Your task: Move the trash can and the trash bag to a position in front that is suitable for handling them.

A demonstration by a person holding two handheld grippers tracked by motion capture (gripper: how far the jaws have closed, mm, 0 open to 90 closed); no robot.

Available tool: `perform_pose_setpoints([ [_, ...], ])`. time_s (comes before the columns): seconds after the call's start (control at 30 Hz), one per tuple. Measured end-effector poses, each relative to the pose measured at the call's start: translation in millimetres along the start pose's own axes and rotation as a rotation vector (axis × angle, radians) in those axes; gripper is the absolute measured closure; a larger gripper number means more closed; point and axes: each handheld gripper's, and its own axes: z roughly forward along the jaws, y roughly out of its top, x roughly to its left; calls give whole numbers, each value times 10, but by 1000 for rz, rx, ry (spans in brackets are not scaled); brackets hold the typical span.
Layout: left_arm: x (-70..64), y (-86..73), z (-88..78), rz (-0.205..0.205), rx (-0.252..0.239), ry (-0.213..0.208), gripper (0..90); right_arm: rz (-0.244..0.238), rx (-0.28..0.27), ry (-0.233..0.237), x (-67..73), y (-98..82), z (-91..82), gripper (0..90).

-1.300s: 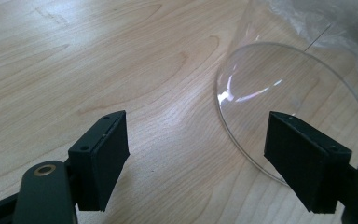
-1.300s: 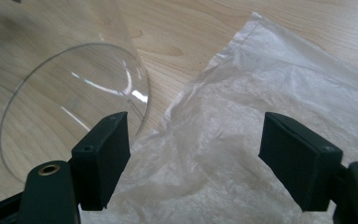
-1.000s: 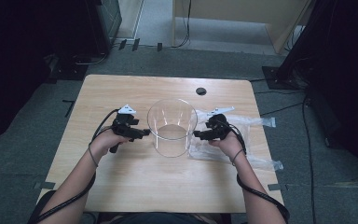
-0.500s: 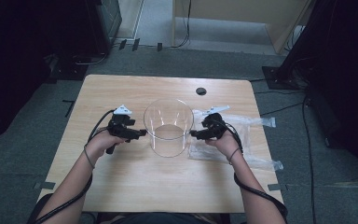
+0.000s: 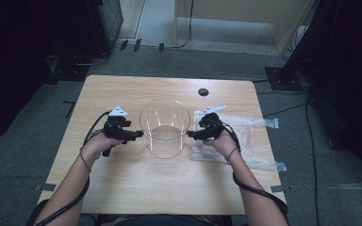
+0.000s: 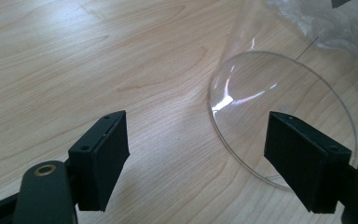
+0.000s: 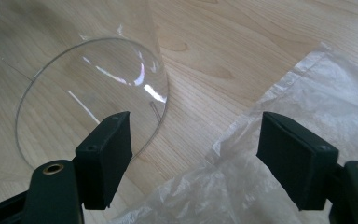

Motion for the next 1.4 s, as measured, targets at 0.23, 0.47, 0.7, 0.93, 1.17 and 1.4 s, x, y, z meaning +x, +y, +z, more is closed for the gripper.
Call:
perform_pose_setpoints([
  [0.23, 43, -15, -23, -11, 1, -1, 211, -11, -3, 3, 29, 12, 45, 261],
  [0.47, 89, -16, -28, -5, -1, -2, 210, -28, -10, 10, 16, -11, 28, 263],
  [0.7, 130, 6, -12, -4, -1, -8, 210, 11, -12, -6, -59, -70, -35, 263],
  [0.93, 159, 28, 25, 12, 3, -19, 210, 14, -13, -16, -91, -115, -68, 265],
  [1.17, 189, 44, 56, 13, 17, -25, 211, 15, -11, -44, -149, -184, -118, 264],
  [1.4, 189, 66, 81, 27, 17, -32, 210, 21, -14, -59, -216, -238, -187, 264],
])
